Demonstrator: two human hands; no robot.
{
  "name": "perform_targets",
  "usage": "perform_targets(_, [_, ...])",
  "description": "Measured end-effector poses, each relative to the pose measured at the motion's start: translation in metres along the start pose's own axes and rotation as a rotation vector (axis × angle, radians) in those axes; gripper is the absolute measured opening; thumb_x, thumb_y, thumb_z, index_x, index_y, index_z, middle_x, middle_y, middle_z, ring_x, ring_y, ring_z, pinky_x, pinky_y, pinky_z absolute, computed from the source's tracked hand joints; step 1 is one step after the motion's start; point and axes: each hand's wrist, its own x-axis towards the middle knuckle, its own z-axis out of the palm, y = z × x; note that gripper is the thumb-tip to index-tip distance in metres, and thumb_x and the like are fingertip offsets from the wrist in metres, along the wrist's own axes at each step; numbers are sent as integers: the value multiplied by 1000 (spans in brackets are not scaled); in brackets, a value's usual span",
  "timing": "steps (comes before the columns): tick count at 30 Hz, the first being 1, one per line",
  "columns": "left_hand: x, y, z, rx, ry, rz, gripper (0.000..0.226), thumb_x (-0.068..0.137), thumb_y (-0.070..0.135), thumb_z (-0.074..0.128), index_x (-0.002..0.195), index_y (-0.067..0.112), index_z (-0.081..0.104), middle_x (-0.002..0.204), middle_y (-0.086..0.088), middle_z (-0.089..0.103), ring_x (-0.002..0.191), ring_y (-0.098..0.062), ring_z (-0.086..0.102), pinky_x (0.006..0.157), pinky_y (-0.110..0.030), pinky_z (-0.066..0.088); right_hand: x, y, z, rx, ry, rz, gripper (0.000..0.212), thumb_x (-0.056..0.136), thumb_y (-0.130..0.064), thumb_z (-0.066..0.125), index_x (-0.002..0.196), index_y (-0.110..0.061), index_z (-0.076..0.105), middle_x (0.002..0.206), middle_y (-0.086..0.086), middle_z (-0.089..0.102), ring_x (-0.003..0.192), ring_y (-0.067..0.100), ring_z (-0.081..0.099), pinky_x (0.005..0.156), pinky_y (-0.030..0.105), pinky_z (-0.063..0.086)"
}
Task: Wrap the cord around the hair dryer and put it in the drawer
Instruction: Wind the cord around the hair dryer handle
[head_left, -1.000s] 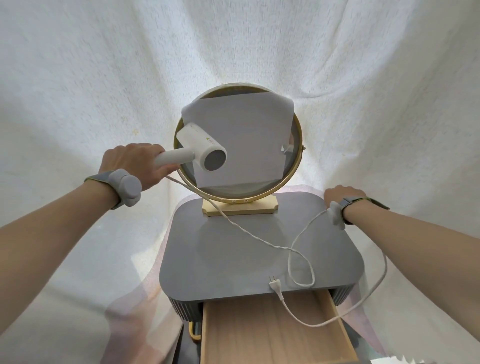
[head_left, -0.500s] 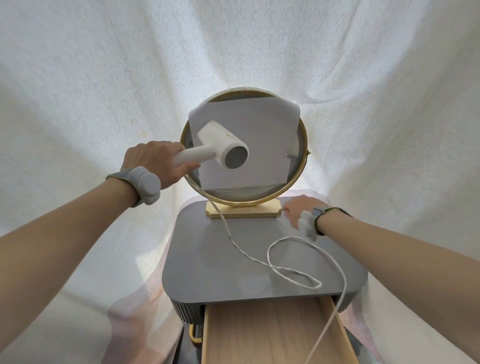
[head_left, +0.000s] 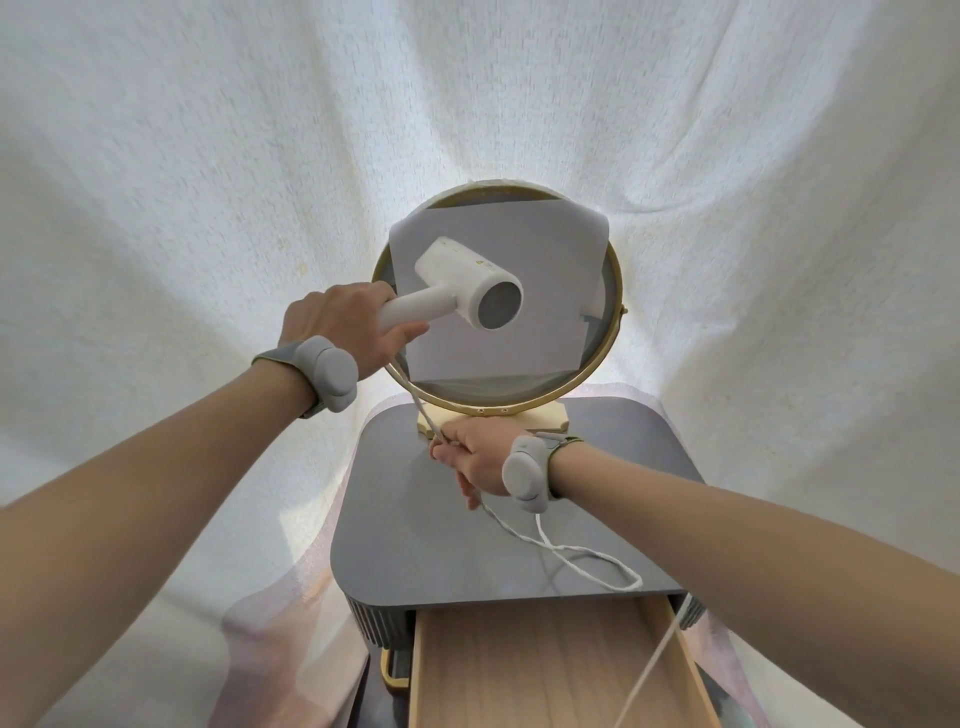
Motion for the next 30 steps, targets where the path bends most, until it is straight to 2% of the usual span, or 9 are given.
perform_targets(2, [-1,-1,-1,25,-2,19,48,90,66,56,99,20,61,85,2,67,66,-23,59,57,-29,38,-6,-9,-5,-120,42,-49,22,104,-35,38,104,-20,54,78,-4,58,70,21,59,62,28,45])
perform_targets(6, [-4,-5,1,96,-41,54,48,89,67,57,102,21,63,88,1,69,67,-23,59,58,-30,39,-5,-9,-16,-298,213,-174,27,103,-38,40,105,-22,62,85,-5,59,78,25,54,70,30,40])
perform_targets(9, [-5,-7,6,143,-103,79,49,88,70,53,100,24,63,87,4,67,69,-22,61,59,-30,41,-10,-7,-31,-376,323,-229,29,101,-41,42,103,-25,66,82,-5,64,76,24,57,68,31,48])
perform_targets(14, [-10,-7,12,217,-266,158,52,92,74,38,94,28,63,85,8,66,71,-18,61,59,-31,44,-15,-4,-56,-428,444,-260,31,98,-46,45,106,-27,69,95,1,71,81,25,62,73,39,55])
perform_targets(20, [-22,5,17,143,-384,234,64,97,69,16,82,27,63,76,6,66,66,-15,60,65,-34,53,-11,6,-84,-480,491,-244,34,96,-47,52,109,-19,67,98,2,72,77,18,62,64,27,47])
perform_targets(22, [-24,12,18,112,-398,276,76,89,74,5,79,27,64,73,5,65,63,-14,59,61,-32,50,-9,7,-90,-520,506,-225,36,94,-50,53,106,-19,67,97,2,72,77,18,61,62,24,42])
perform_targets(24, [-25,18,19,120,-398,312,81,78,87,10,73,27,65,66,7,64,58,-13,57,54,-29,45,-8,6,-95,-551,533,-207,39,92,-52,54,103,-18,68,93,1,71,75,17,59,57,21,37])
perform_targets(27, [-26,21,25,115,-380,344,88,66,99,17,74,29,70,63,11,66,55,-13,61,54,-31,55,-8,6,-103,-589,558,-183,47,86,-62,55,93,-18,67,83,-1,67,69,15,56,53,18,34])
perform_targets(30, [-26,16,26,-7,-423,338,88,64,101,25,79,31,77,64,13,68,55,-12,62,55,-33,58,-12,15,-113,-581,514,-124,53,78,-71,56,80,-19,63,71,-2,63,62,14,55,54,19,37])
